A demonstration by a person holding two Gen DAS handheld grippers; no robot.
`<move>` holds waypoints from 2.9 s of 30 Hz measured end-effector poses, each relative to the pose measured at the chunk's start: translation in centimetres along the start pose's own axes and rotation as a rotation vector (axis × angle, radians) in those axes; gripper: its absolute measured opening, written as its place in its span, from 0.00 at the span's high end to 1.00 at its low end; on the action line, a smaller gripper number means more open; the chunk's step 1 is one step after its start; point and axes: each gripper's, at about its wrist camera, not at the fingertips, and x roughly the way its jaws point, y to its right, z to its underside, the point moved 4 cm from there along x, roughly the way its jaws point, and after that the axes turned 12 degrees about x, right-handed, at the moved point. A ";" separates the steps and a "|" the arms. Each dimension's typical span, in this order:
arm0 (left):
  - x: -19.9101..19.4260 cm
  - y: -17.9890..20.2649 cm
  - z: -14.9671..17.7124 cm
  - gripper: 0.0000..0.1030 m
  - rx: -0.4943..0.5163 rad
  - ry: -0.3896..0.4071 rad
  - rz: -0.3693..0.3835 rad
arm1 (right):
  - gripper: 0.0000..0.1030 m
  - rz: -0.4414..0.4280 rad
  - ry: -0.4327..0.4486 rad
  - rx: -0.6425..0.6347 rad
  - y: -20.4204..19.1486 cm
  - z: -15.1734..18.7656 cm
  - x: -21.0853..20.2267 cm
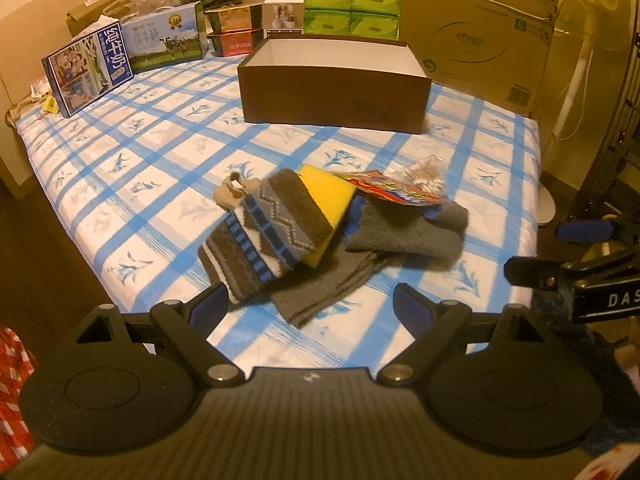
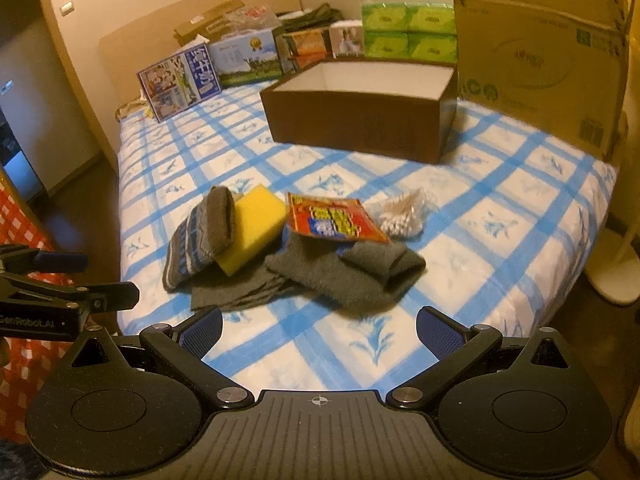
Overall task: Organize soft objects
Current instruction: 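Grasp the striped knit sock with the left gripper while the right grasps the heat-pad packet, then carry the striped sock and heat-pad packet into the brown box with both grippers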
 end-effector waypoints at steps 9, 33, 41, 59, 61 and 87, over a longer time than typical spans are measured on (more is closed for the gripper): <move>3.6 -0.8 -0.3 0.18 0.057 -0.004 -0.035 | 0.01 0.011 0.058 -0.116 0.1 -0.7 3.5; 13.1 -1.8 1.2 0.31 0.222 -0.039 -0.130 | 0.10 0.022 0.023 -0.169 0.9 -1.8 10.8; 14.4 -2.1 1.1 0.56 0.256 -0.024 -0.112 | 0.10 0.020 0.036 -0.210 0.3 -2.2 11.5; 11.3 -7.4 -1.7 0.91 0.049 0.011 -0.049 | 0.47 0.084 0.074 -0.404 -1.9 -3.4 16.0; 11.3 -7.6 -1.9 0.91 0.036 0.005 -0.047 | 0.60 0.095 0.077 -0.419 -1.8 -3.3 16.4; 6.4 -6.9 -3.6 0.91 -0.038 0.019 -0.034 | 0.98 0.101 0.133 -0.142 1.8 -7.1 10.1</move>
